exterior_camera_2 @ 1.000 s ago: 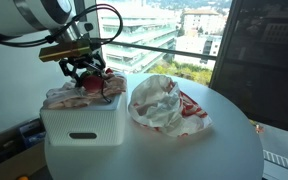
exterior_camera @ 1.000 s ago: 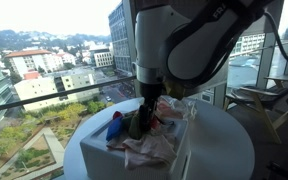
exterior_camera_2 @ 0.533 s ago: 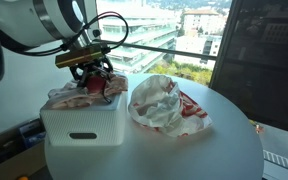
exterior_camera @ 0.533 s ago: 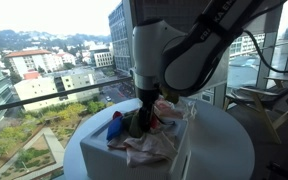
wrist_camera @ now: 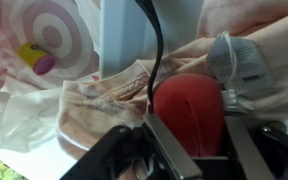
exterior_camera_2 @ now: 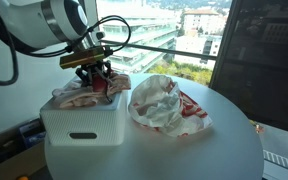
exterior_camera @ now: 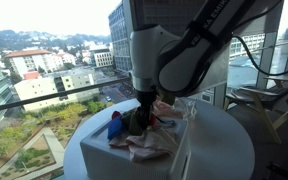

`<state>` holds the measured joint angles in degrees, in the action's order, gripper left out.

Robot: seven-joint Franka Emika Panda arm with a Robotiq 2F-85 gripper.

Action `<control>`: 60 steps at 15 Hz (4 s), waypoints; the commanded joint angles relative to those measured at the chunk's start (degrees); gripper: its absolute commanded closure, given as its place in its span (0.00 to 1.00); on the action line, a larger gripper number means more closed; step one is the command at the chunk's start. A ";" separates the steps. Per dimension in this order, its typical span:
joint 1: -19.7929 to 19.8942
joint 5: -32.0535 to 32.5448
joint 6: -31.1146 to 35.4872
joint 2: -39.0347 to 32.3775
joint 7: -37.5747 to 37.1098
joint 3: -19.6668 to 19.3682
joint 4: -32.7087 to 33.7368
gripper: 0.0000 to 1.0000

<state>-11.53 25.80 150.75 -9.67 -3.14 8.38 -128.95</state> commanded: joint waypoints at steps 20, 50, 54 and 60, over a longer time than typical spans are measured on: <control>9.63 -11.84 -19.70 25.59 -13.08 -1.89 -3.10 0.95; 11.12 -18.91 -7.54 -27.36 -0.96 -10.54 32.60 0.92; 11.90 -20.21 -7.36 -33.74 -0.91 -11.34 38.33 0.92; 10.25 -19.11 -4.06 -26.34 -1.42 -11.56 27.20 0.39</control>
<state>0.35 6.08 143.57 -42.84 -4.82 -2.70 -93.55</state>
